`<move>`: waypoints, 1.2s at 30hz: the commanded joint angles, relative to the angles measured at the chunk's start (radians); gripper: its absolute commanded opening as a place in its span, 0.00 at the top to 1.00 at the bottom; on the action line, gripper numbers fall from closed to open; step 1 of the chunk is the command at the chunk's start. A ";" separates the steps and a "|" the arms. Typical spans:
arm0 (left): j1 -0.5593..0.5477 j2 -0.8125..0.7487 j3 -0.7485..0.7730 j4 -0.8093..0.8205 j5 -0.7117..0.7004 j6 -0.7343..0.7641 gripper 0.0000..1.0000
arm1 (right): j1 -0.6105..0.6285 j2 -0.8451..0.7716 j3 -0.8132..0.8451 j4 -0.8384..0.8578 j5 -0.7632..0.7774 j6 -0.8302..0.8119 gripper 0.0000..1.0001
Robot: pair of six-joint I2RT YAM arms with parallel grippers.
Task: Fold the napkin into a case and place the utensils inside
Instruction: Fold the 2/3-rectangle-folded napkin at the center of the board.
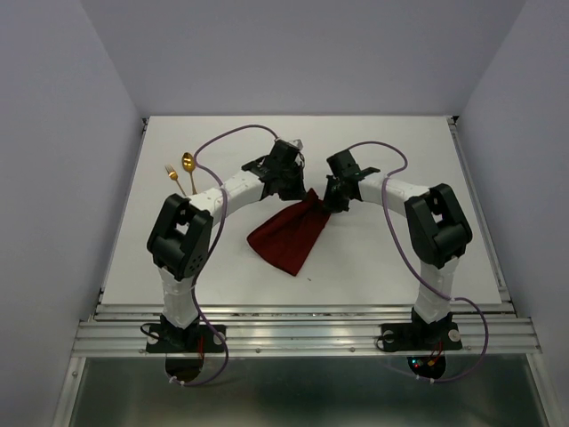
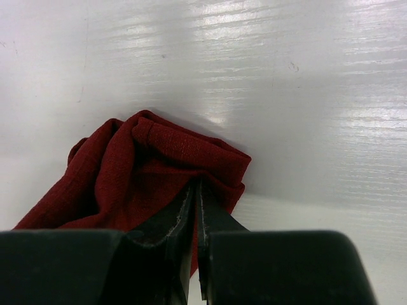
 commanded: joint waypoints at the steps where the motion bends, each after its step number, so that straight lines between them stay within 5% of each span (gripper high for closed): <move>1: -0.031 0.037 0.074 -0.028 -0.043 -0.070 1.00 | 0.012 0.032 0.015 -0.012 0.021 0.019 0.90; 36: -0.057 0.138 0.007 0.135 -0.125 -0.515 1.00 | 0.012 0.009 -0.007 0.005 -0.014 0.033 0.90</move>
